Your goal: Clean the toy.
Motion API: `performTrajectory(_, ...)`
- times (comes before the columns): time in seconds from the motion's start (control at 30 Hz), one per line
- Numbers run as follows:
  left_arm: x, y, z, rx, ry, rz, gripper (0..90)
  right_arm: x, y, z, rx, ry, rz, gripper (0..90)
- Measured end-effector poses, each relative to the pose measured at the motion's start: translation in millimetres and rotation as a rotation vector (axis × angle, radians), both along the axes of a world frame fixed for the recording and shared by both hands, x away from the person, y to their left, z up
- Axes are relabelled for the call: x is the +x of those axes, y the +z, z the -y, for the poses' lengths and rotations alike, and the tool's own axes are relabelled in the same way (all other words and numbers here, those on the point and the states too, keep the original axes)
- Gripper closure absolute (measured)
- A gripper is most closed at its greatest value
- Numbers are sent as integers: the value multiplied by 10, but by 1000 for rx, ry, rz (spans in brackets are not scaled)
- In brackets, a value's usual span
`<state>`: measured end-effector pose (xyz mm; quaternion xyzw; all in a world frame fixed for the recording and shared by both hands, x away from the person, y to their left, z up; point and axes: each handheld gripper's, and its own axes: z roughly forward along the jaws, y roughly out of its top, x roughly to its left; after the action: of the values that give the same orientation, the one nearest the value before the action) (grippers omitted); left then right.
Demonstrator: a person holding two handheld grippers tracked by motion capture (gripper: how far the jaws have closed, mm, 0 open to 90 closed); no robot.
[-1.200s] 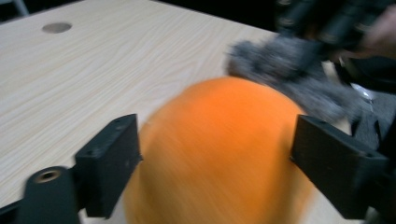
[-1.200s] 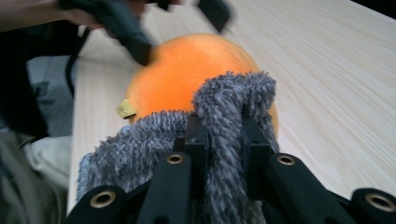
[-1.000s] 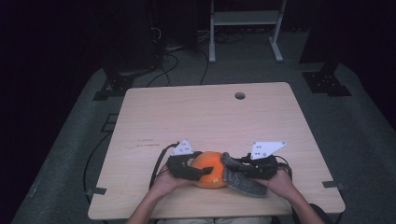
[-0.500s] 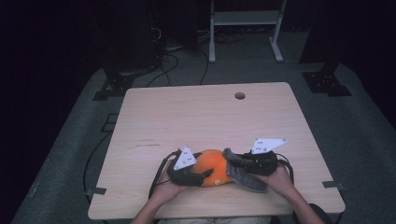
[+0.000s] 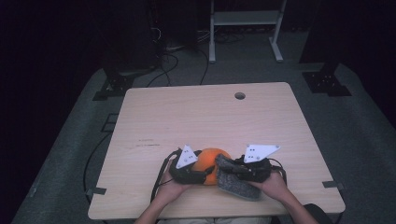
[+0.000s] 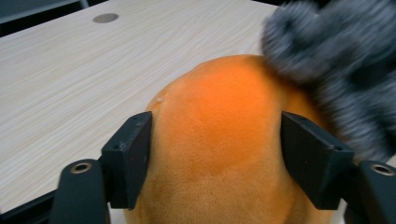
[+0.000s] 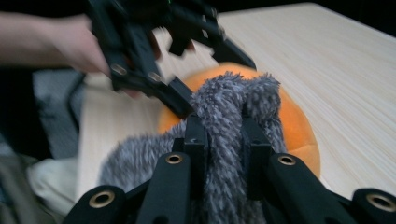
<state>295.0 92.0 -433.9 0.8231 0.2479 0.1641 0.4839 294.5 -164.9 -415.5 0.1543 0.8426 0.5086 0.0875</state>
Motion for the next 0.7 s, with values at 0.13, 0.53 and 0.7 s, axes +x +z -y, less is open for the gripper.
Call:
performTrajectory(0.13,32,34,-123,-67,-107,-64,207,108,-37,136,5,-63,-35,761)
performTrajectory(0.53,-11,47,37,83,-115,34,306,37,53,50,15,-36,9,760)
performTrajectory(0.7,-1,57,24,52,-125,38,301,136,3,238,-11,-133,-10,764)
